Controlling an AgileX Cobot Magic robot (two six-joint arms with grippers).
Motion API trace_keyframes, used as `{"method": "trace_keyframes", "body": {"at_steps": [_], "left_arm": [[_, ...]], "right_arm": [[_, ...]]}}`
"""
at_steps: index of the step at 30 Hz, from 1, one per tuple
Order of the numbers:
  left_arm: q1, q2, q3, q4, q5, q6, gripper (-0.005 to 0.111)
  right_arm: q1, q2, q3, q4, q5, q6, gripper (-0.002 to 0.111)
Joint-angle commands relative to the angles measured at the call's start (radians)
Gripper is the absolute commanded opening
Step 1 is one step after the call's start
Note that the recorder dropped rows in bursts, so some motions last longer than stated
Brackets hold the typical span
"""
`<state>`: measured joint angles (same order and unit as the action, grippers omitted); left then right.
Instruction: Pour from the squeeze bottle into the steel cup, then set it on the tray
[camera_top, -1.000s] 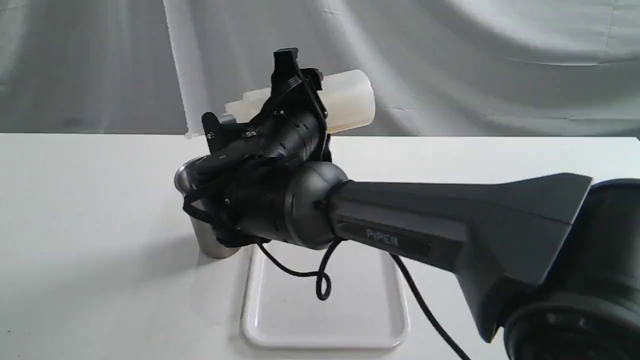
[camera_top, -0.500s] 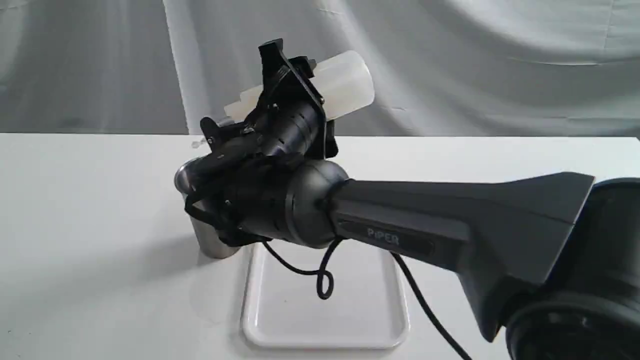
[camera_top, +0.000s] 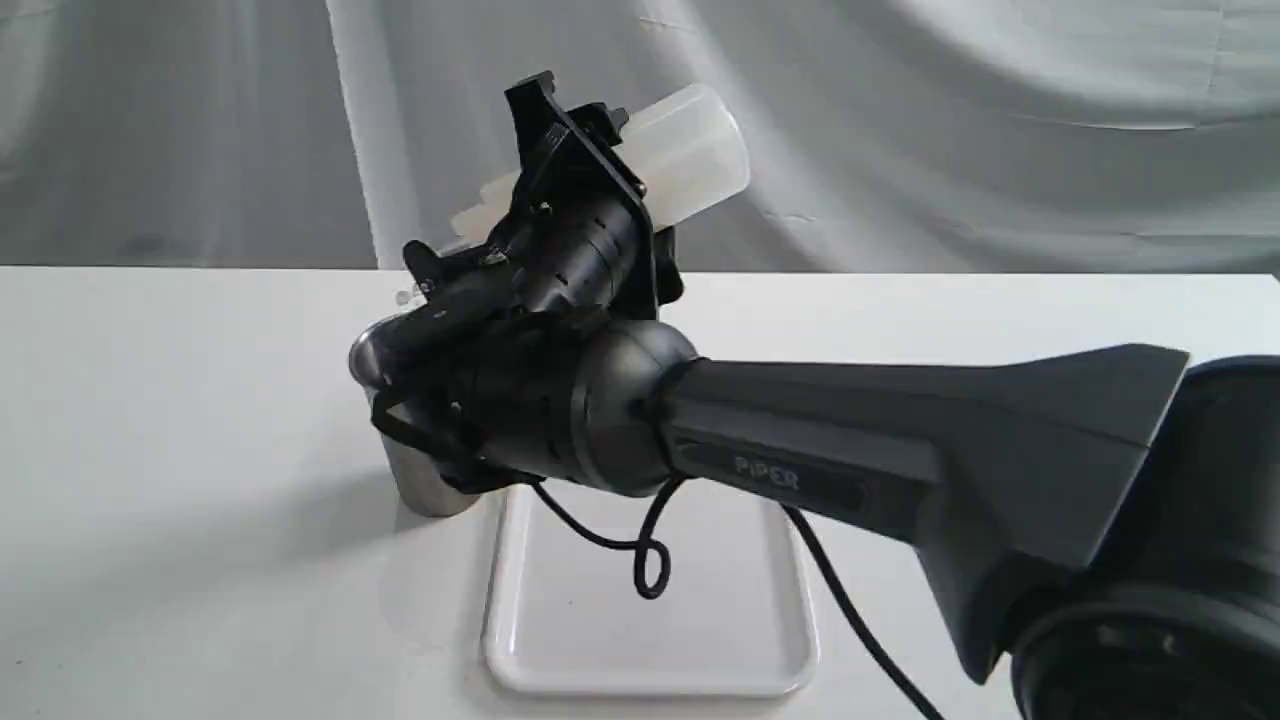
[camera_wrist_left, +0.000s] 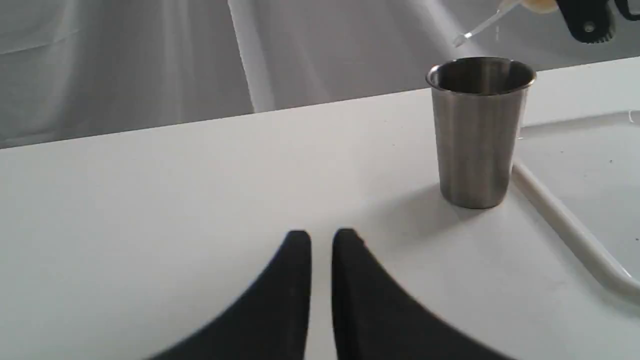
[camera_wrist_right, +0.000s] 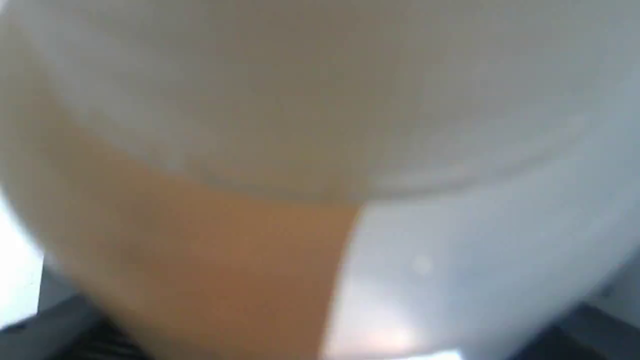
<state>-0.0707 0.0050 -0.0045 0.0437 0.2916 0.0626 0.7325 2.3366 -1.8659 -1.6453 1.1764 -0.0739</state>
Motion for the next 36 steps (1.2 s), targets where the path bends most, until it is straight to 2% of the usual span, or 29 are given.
{"method": "trace_keyframes", "body": {"at_steps": [1, 36], "left_arm": [[-0.003, -0.005, 0.004, 0.001, -0.007, -0.002, 0.008], [-0.003, -0.005, 0.004, 0.001, -0.007, -0.002, 0.008]], "right_arm": [[-0.002, -0.029, -0.010, -0.045, 0.027, -0.020, 0.054], [-0.006, -0.029, -0.010, -0.099, 0.031, -0.106, 0.054]]}}
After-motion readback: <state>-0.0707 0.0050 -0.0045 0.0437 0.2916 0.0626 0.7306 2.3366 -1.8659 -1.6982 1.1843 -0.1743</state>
